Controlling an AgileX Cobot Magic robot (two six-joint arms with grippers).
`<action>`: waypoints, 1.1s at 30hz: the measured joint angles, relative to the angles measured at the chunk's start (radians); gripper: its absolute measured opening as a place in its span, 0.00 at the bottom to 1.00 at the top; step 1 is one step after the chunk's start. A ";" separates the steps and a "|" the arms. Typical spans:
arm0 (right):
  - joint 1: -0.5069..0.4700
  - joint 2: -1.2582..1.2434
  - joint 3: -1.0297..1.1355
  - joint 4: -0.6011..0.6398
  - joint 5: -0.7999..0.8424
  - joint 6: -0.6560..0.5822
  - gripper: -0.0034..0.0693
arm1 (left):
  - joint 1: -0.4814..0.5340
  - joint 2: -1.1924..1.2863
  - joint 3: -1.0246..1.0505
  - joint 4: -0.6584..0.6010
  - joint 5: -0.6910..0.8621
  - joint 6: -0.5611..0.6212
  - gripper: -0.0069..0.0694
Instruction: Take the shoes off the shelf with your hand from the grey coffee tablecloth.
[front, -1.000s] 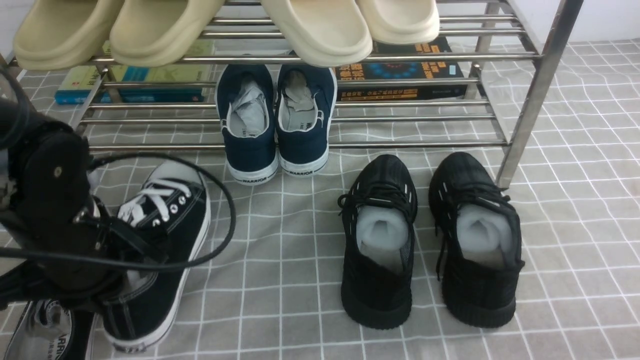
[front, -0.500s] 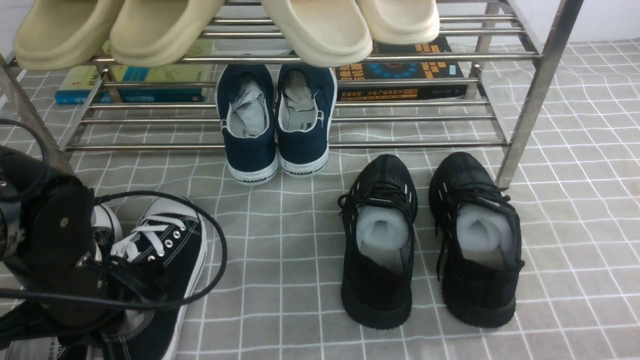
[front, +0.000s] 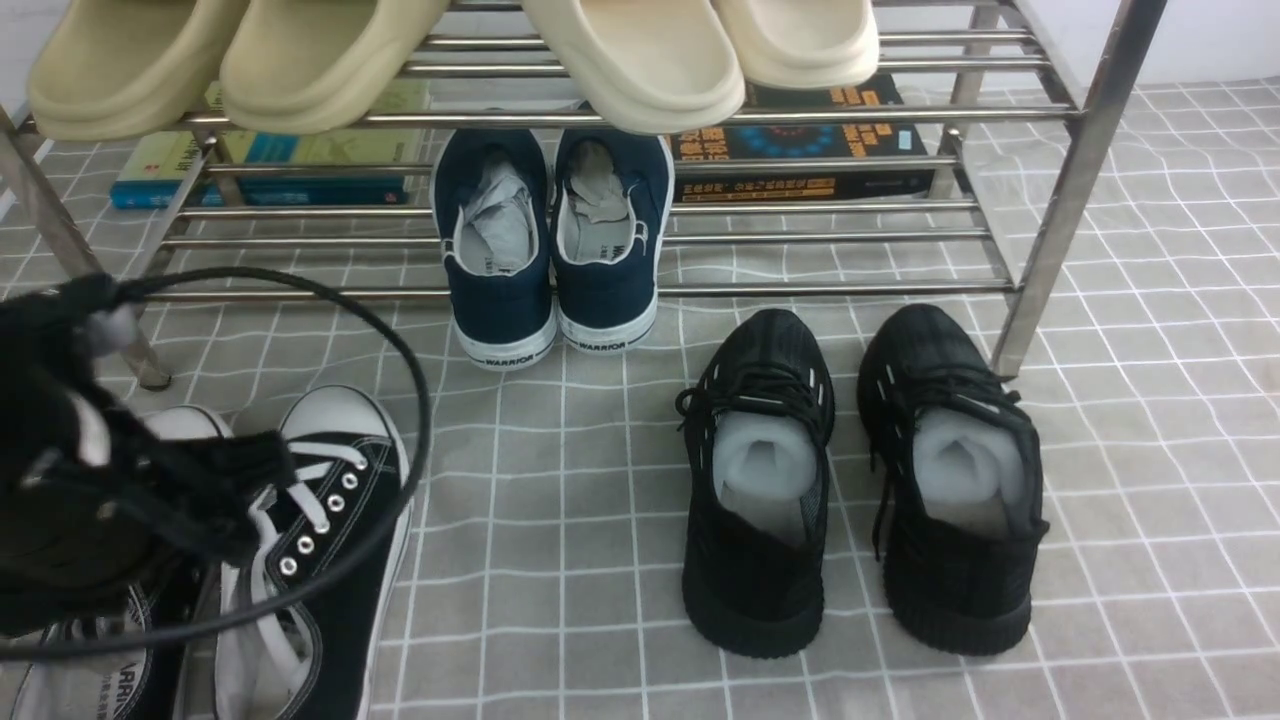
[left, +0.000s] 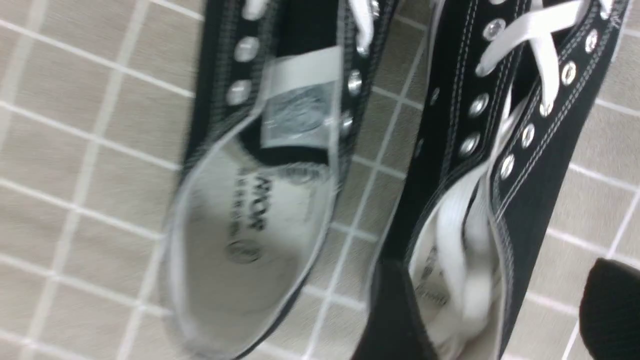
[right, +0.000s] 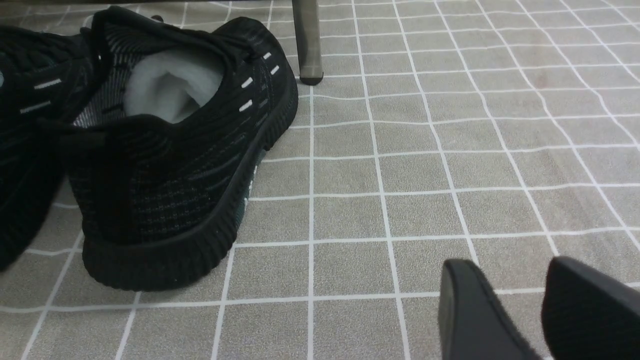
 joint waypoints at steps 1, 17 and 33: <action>0.000 0.000 0.000 0.000 0.000 0.000 0.38 | 0.000 -0.029 0.000 0.000 0.027 0.021 0.73; 0.000 0.000 0.000 0.000 0.000 0.000 0.38 | 0.000 -0.715 0.261 -0.026 0.017 0.175 0.09; 0.000 0.000 0.000 0.000 0.000 0.000 0.38 | 0.000 -1.055 0.557 0.042 -0.344 0.127 0.10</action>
